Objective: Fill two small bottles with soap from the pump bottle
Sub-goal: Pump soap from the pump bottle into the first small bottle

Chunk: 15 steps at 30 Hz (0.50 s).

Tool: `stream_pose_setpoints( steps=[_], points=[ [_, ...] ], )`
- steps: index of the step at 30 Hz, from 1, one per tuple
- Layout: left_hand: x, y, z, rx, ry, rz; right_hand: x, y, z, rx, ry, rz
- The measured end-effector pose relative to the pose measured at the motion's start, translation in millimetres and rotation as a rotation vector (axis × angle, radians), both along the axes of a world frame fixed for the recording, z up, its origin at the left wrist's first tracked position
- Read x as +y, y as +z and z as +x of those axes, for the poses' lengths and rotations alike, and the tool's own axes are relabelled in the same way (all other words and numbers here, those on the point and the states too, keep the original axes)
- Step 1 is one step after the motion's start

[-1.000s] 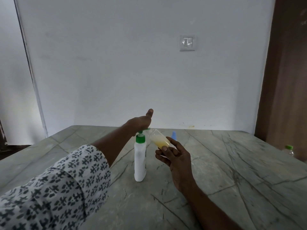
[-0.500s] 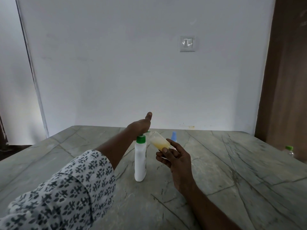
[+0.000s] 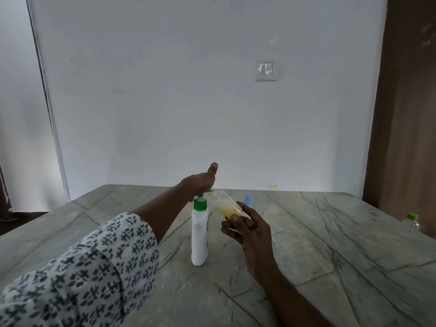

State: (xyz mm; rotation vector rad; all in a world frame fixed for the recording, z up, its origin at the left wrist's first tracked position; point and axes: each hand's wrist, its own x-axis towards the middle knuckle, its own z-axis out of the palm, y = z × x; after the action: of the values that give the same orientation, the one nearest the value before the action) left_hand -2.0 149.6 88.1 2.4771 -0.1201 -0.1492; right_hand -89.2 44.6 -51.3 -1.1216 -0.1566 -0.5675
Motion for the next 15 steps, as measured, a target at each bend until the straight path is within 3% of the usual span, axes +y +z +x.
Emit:
stream_pose_setpoints(
  steps=[15],
  points=[
    [0,-11,5,-0.003,0.013,-0.051,-2,-6,3,0.041,-0.014,-0.016]
  ],
)
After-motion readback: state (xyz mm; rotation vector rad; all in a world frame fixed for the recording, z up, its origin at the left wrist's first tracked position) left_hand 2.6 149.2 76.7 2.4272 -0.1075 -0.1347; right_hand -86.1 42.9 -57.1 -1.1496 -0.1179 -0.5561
